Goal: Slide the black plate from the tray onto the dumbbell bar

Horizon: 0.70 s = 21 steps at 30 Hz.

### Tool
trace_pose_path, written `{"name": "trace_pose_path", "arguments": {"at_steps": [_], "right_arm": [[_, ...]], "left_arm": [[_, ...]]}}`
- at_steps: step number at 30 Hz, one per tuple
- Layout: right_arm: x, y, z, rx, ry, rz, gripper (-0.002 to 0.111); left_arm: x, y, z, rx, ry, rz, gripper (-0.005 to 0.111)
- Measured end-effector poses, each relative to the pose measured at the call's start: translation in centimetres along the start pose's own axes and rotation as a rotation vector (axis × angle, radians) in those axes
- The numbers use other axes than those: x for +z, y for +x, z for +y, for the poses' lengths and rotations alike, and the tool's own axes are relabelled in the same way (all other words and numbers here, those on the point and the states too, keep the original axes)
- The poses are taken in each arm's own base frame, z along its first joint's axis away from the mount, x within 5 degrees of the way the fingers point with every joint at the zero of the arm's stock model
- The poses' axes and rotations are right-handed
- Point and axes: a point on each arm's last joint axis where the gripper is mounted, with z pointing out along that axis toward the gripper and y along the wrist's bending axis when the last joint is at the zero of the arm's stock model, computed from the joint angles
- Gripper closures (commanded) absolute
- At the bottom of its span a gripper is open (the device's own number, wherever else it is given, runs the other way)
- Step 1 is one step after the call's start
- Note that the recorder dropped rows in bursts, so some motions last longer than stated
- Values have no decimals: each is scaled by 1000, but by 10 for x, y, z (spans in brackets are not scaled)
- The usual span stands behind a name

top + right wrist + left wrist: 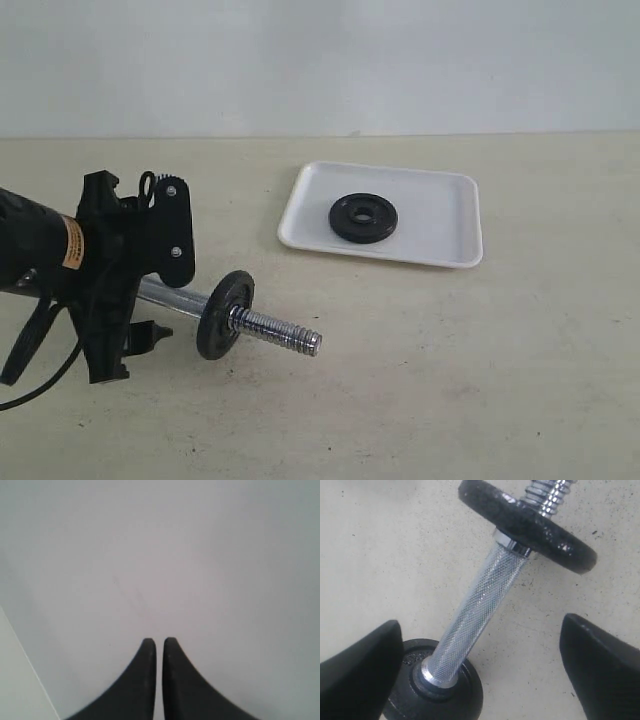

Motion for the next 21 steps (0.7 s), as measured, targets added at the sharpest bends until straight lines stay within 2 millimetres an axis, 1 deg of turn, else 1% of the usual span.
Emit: {"name": "trace_pose_path", "arguments": {"at_steps": [1, 3, 5, 6, 10, 12, 14, 16, 19, 21], "right_arm": [[1, -2, 3, -47, -8, -10, 107], [7, -10, 15, -220, -48, -27, 107], [16, -22, 40, -424, -121, -49, 107], [21, -27, 51, -499, -149, -57, 107], [56, -56, 102, -805, -211, -36, 107], [81, -67, 118, -930, -189, 10, 107], [105, -76, 125, -1038, -136, 64, 107], [132, -83, 124, -1098, -62, 115, 107], [171, -90, 115, -1234, 59, 178, 107], [196, -87, 98, -1418, 115, 258, 107]], "left_arm": [[0, 0, 0, 0, -1, -2, 29], [0, 0, 0, 0, -2, -3, 29], [0, -1, 0, 0, -4, -6, 29], [0, -1, 0, 0, -4, -6, 29], [0, -1, 0, 6, -5, -7, 29], [0, -1, 0, 6, -5, -7, 29], [0, -1, 0, 6, -5, -7, 29], [0, -1, 0, 6, -5, -7, 29], [0, -1, 1, 6, -6, -9, 29], [0, -1, 1, 6, -7, -11, 29]]}}
